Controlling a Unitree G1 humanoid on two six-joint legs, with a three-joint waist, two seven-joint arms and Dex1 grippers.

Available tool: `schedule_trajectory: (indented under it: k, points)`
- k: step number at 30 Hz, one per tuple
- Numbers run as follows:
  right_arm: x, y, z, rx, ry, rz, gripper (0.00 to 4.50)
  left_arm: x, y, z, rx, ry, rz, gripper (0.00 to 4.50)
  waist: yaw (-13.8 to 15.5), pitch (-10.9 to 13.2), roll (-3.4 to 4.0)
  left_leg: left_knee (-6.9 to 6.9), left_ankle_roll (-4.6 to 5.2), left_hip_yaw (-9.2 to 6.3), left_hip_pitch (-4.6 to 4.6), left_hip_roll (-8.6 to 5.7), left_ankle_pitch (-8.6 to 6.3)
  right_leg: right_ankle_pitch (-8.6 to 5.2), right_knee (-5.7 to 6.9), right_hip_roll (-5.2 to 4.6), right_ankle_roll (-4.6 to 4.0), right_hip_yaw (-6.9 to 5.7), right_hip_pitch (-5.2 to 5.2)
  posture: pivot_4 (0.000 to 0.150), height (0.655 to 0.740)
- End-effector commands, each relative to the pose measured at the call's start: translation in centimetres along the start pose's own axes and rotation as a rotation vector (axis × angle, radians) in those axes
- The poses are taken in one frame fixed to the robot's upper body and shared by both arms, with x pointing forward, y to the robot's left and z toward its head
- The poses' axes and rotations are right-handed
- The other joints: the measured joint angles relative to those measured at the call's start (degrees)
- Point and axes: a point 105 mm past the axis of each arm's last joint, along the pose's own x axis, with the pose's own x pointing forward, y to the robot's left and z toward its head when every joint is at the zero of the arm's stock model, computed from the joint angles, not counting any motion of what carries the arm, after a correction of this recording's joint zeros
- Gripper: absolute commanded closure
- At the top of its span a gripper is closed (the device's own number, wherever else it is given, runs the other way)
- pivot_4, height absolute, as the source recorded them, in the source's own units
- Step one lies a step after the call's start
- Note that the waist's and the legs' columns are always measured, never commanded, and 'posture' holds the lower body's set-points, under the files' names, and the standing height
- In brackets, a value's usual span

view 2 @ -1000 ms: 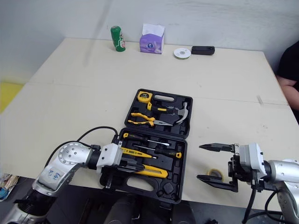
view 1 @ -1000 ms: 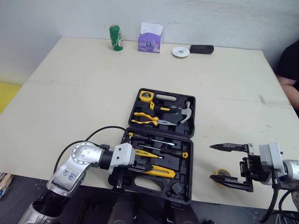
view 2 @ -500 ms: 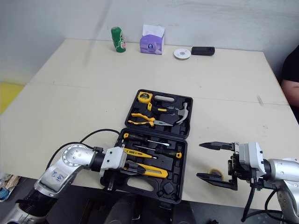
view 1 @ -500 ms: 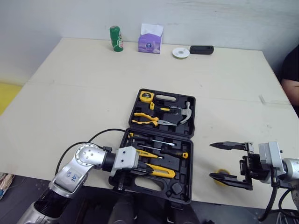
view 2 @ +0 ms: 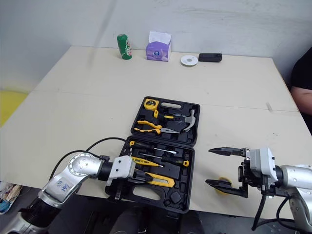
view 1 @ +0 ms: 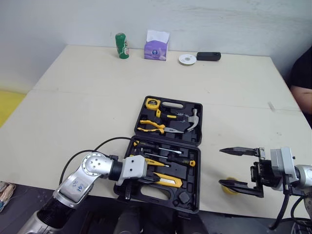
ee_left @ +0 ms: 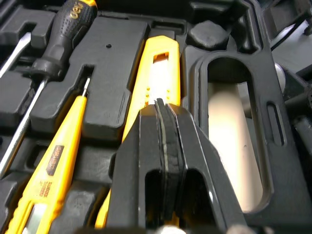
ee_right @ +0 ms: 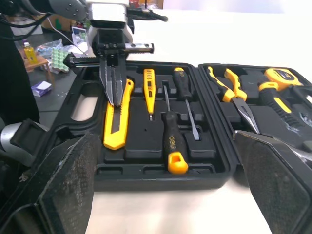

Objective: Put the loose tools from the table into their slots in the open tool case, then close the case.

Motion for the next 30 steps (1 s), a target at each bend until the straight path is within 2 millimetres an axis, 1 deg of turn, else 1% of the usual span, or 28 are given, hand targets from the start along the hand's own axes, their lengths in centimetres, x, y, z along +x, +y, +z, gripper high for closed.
schedule_trajectory:
  k: [1, 2, 3, 5, 6, 7, 8, 9, 10, 12, 13, 14, 15, 16, 18, 19, 20, 21, 24, 27, 30]
  points:
    - [-1.4, -1.3, 0.2, -0.058, 0.016, -0.081, 0.00, -1.9, 1.8, 0.2, 0.025, -0.045, 0.113, 4.46, -0.01, 0.00, -0.01, 0.01, 0.00, 0.00, -0.01, 0.00, 0.00, 0.00, 0.01, 0.00, 0.00, -0.01, -0.01, 0.150, 0.7400]
    - [-2.1, -1.8, 0.3, -0.063, 0.023, -0.118, 0.00, -2.6, 2.3, 1.4, 0.041, -0.103, 0.145, 4.46, -0.04, 0.01, -0.02, 0.01, 0.01, 0.00, -0.03, 0.01, 0.00, 0.01, 0.02, 0.00, -0.02, -0.02, -0.03, 0.150, 0.7400]
    - [-2.6, -2.1, 0.3, -0.066, 0.027, -0.142, 0.00, -3.1, 2.7, 2.1, 0.050, -0.139, 0.164, 4.46, -0.05, 0.03, -0.02, 0.01, 0.01, 0.00, -0.07, 0.01, 0.01, 0.01, 0.02, 0.00, -0.02, -0.02, -0.08, 0.150, 0.7400]
    - [-4.2, -2.8, 0.3, -0.071, 0.050, -0.210, 0.00, -4.7, 3.4, 3.1, 0.036, -0.181, 0.208, 4.46, -0.01, 0.03, -0.03, 0.01, 0.02, 0.00, -0.17, 0.01, 0.01, 0.01, 0.00, 0.00, -0.02, -0.04, -0.15, 0.150, 0.7400]
    - [-5.3, -3.1, 0.1, -0.076, 0.072, -0.247, 0.00, -5.7, 3.8, 3.3, 0.018, -0.188, 0.241, 4.46, -0.01, 0.03, -0.03, 0.00, 0.02, 0.00, -0.18, 0.01, 0.00, 0.01, -0.03, 0.00, -0.02, -0.05, -0.15, 0.150, 0.7400]
    - [-6.7, -3.6, -0.2, -0.082, 0.097, -0.299, 0.00, -7.1, 4.2, 3.3, 0.013, -0.185, 0.281, 3.85, -0.01, 0.04, -0.04, 0.00, 0.02, 0.00, -0.21, 0.01, 0.00, 0.02, -0.06, 0.00, -0.02, -0.07, -0.15, 0.150, 0.7400]
    - [-8.0, -4.1, -0.5, -0.092, 0.123, -0.357, 0.00, -8.5, 4.6, 3.1, 0.011, -0.166, 0.328, 3.67, -0.02, 0.06, -0.07, 0.01, 0.02, 0.01, -0.22, 0.00, 0.00, 0.02, -0.07, 0.00, -0.01, -0.08, -0.14, 0.150, 0.7400]
    - [-8.9, -4.4, -0.7, -0.100, 0.141, -0.396, 0.00, -9.5, 4.8, 2.9, 0.009, -0.153, 0.358, 3.23, -0.02, 0.06, -0.08, 0.01, 0.02, 0.01, -0.22, 0.00, 0.00, 0.02, -0.08, 0.01, -0.01, -0.11, -0.15, 0.150, 0.7400]
    - [-10.4, -4.9, -1.1, -0.106, 0.165, -0.462, 0.00, -10.9, 5.1, 2.5, -0.003, -0.133, 0.413, 2.73, -0.04, 0.06, -0.08, 0.01, 0.02, 0.02, -0.22, 0.00, 0.00, 0.02, -0.08, 0.02, -0.01, -0.11, -0.15, 0.150, 0.7400]
    - [-13.9, -6.0, -1.7, -0.109, 0.204, -0.632, 0.00, -14.3, 5.9, 1.0, -0.041, -0.084, 0.560, 1.83, -0.24, 0.06, -0.08, 0.00, 0.03, 0.07, -0.18, -0.01, 0.00, 0.02, -0.07, 0.03, -0.01, -0.08, -0.15, 0.150, 0.7400]
    - [-15.4, -6.2, -2.1, -0.111, 0.227, -0.697, 0.00, -16.0, 6.0, 0.0, -0.070, -0.048, 0.628, 1.34, -0.33, 0.07, -0.06, -0.01, 0.03, 0.13, -0.15, -0.01, -0.01, 0.02, -0.06, 0.03, 0.00, -0.06, -0.15, 0.150, 0.7400]
    - [-16.7, -6.1, -2.5, -0.110, 0.246, -0.748, 0.00, -17.5, 5.8, -1.0, -0.092, -0.020, 0.672, 0.98, -0.44, 0.07, -0.06, -0.03, 0.09, 0.19, -0.10, -0.01, -0.04, 0.02, -0.05, 0.02, 0.00, -0.03, -0.16, 0.150, 0.7400]
    - [-17.7, -6.0, -2.8, -0.106, 0.259, -0.793, 0.00, -18.8, 5.5, -2.0, -0.118, 0.023, 0.707, 0.37, -0.58, 0.08, -0.06, -0.06, 0.08, 0.21, -0.10, -0.01, -0.05, 0.02, -0.06, 0.02, -0.01, 0.01, -0.21, 0.150, 0.7400]
    - [-18.7, -5.9, -3.1, -0.109, 0.276, -0.835, 0.00, -20.2, 5.3, -3.0, -0.139, 0.062, 0.747, 0.05, -0.80, 0.09, -0.08, -0.12, 0.08, 0.25, -0.10, 0.00, -0.05, 0.01, -0.06, 0.02, -0.02, 0.04, -0.26, 0.150, 0.7400]
    - [-20.8, -5.7, -3.6, -0.113, 0.299, -0.948, 0.00, -23.0, 4.9, -4.3, -0.179, 0.091, 0.856, 0.05, -1.33, 0.10, -0.09, -0.15, 0.00, 0.26, -0.12, 0.05, -0.10, -0.01, -0.07, 0.03, -0.05, 0.06, -0.31, 0.150, 0.7400]
    - [-22.5, -5.3, -3.9, -0.115, 0.321, -1.042, 0.00, -25.1, 4.4, -5.2, -0.207, 0.107, 0.931, 0.05, -1.44, 0.10, -0.09, -0.16, -0.01, 0.28, -0.12, 0.05, -0.11, -0.01, -0.07, 0.02, -0.05, 0.08, -0.32, 0.150, 0.7400]
    - [-24.0, -4.9, -4.2, -0.109, 0.339, -1.125, 0.00, -26.5, 3.6, -6.0, -0.254, 0.124, 0.968, 0.05, -1.53, 0.11, -0.09, -0.17, -0.06, 0.29, -0.12, 0.06, -0.14, -0.01, -0.08, 0.02, -0.05, 0.09, -0.33, 0.150, 0.7400]
    - [-25.3, -4.4, -4.5, -0.101, 0.366, -1.189, 0.00, -27.7, 3.0, -6.6, -0.262, 0.148, 1.004, 0.05, -1.59, 0.11, -0.09, -0.17, -0.24, 0.31, -0.13, 0.06, -0.25, -0.01, -0.07, 0.00, -0.05, 0.12, -0.36, 0.150, 0.7400]
    - [-27.8, -2.7, -5.3, -0.080, 0.435, -1.310, 0.00, -31.3, 2.0, -7.9, -0.280, 0.182, 1.185, 0.05, -1.67, 0.12, -0.10, -0.29, -0.34, 0.54, -0.16, 0.09, -0.33, -0.03, -0.06, -0.01, -0.07, 0.28, -0.60, 0.150, 0.7400]
    - [-30.2, -1.0, -5.9, -0.051, 0.488, -1.439, 0.00, -33.9, 0.3, -9.6, -0.335, 0.228, 1.323, 0.05, -1.98, 0.13, -0.11, -0.30, -0.36, 0.60, -0.15, 0.14, -0.34, -0.03, -0.04, 0.00, -0.07, 0.33, -0.64, 0.150, 0.7400]
    - [-31.3, 0.4, -6.5, -0.024, 0.531, -1.502, 0.00, -35.4, -1.3, -10.8, -0.375, 0.264, 1.413, 0.05, -2.53, 0.13, -0.12, -0.31, -0.37, 0.65, -0.12, 0.16, -0.35, -0.01, -0.03, -0.01, -0.05, 0.41, -0.66, 0.150, 0.7400]
